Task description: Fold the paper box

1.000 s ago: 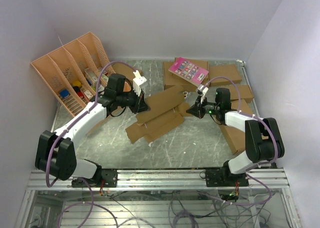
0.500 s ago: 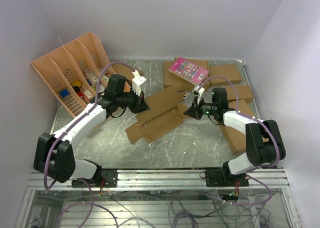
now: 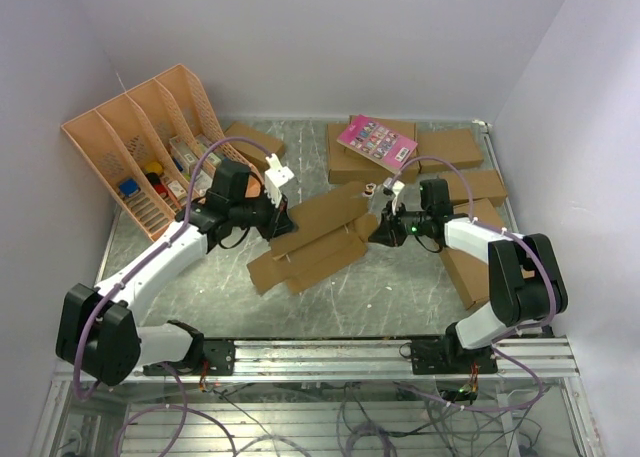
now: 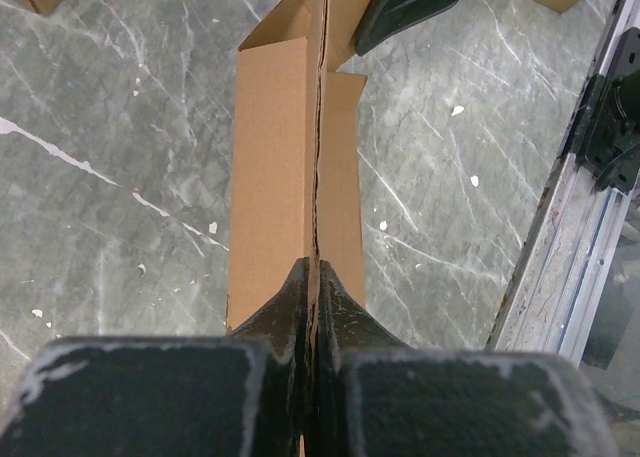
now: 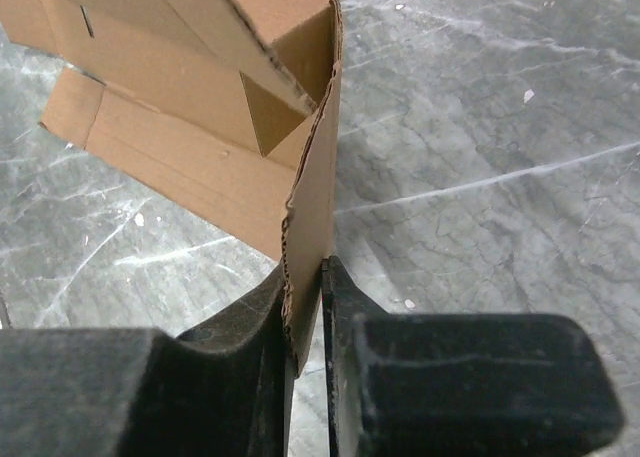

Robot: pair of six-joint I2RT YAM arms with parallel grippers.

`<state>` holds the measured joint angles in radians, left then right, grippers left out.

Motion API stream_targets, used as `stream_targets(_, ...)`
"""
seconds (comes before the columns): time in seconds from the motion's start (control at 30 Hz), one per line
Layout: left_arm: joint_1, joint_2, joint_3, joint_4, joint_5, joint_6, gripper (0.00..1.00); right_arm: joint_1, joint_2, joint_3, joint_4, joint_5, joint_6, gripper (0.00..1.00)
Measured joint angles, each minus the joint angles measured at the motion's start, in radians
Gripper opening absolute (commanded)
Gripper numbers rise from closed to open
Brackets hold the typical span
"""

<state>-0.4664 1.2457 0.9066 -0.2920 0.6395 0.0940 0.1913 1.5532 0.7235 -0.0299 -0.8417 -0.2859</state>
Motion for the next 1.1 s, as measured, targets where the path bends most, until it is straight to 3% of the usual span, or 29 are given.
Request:
stream_targets(0.17,-0.011,-0.009,-0.008,0.002,0.0,0.023,0.07,0.008,0.0,0.0,-0.042,0.003,-0.016,0.16)
stream_targets(0.4,-0.021,-0.021,-0.008,-0.01,-0.001,0.06,0.07,0.022,-0.014,0.004,-0.117,0.042,-0.053,0.37)
stream_targets(0.8,-0.022,-0.021,-0.008,-0.05,-0.011,0.079,0.07,0.016,-0.073,0.111,-0.193,0.079,-0.101,0.41)
stream_targets(0.83,-0.022,-0.021,-0.008,-0.052,-0.013,0.081,0.07,0.015,-0.073,0.114,-0.208,0.079,-0.106,0.45)
stream_targets(0.9,-0.022,-0.021,-0.008,-0.054,-0.019,0.085,0.07,-0.001,-0.073,0.129,-0.27,0.072,-0.123,0.63)
stream_targets(0.97,-0.022,-0.021,-0.008,-0.055,-0.02,0.087,0.07,-0.02,-0.073,0.137,-0.317,0.072,-0.138,0.73)
stream_targets(1.1,-0.022,-0.024,-0.008,-0.055,-0.021,0.095,0.07,-0.068,-0.034,0.174,-0.414,0.069,-0.19,0.76)
